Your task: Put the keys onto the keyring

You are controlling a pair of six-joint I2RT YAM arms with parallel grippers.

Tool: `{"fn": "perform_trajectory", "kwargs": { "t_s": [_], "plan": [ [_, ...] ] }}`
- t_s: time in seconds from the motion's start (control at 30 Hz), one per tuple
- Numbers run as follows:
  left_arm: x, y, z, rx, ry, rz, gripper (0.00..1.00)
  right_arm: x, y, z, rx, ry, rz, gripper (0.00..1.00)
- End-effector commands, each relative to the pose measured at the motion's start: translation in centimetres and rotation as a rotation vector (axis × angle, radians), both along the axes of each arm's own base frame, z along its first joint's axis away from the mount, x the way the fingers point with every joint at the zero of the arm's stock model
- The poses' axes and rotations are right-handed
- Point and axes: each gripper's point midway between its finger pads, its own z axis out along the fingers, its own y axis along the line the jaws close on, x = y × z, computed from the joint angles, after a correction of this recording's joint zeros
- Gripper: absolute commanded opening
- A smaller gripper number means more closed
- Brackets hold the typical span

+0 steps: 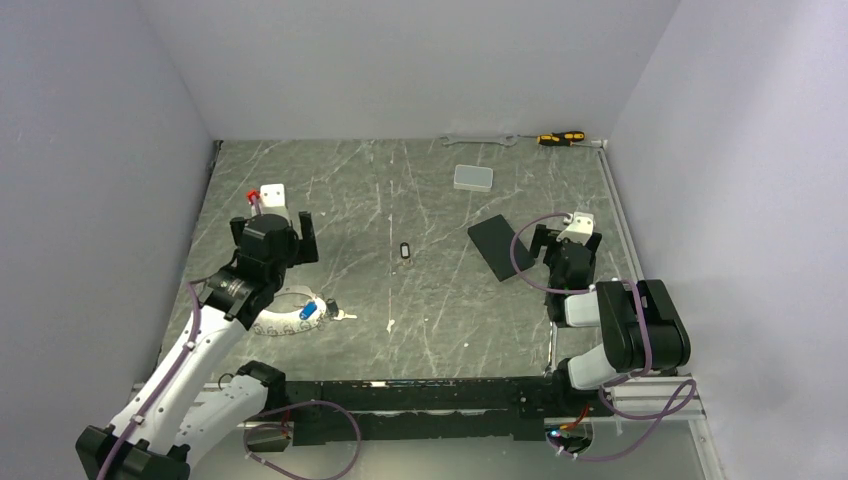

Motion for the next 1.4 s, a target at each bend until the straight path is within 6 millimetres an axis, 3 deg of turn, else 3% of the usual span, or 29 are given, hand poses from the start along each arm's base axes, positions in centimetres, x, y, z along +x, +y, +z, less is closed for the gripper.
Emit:
{"fn": "perform_trajectory", "kwargs": {
  "t_s": [0.0,0.17,0.4,0.53,0.6,0.7,0.87,0.93,1.03,1.23,1.37],
  "plan": [
    [0.2,0.8,1.5,-0.016,-0.061,0.050,0.99,0.7,0.1,2.0,0.022,-0.080,0.004,1.00],
    [-0.2,0.6,2.3,-0.032,-0.091,0.035,0.98,0.8,0.0,2.0,0.024,-0.079,0.002,1.00],
    [-0.8,0.1,2.5,-0.008,-0.111,-0.047,0.97,0.0,-1.9,2.7,0.033,-0.106,-0.157,1.00],
    [-0.8,0.0,2.1,0.003,-0.092,-0.060,0.96,0.2,-1.3,3.5,-0.018,-0.088,-0.153,1.00],
    [-0.8,0.0,2.0,0.008,-0.082,-0.064,0.96,1.0,0.1,4.6,-0.075,-0.038,-0.121,1.00],
    [-0.7,-0.4,1.8,0.011,-0.074,-0.091,0.96,1.5,2.2,8.0,-0.110,-0.095,-0.107,1.00],
    [-0.5,-1.3,1.5,0.006,-0.060,-0.141,0.95,2.4,6.2,12.7,0.179,-0.183,0.001,1.00],
    [-0.5,-1.6,1.4,0.007,-0.054,-0.163,0.95,2.7,8.0,12.8,0.301,-0.137,0.054,1.00],
    [-0.4,-2.2,1.3,0.003,-0.055,-0.200,0.93,2.7,11.5,12.6,0.334,-0.071,0.253,1.00],
    [-0.1,-2.9,0.9,-0.002,-0.040,-0.231,0.90,2.6,10.7,12.0,0.511,-0.054,0.230,1.00],
    [0.0,-2.9,0.8,0.002,-0.028,-0.230,0.89,2.4,8.7,11.8,0.632,-0.115,0.192,1.00]
  ]
}}
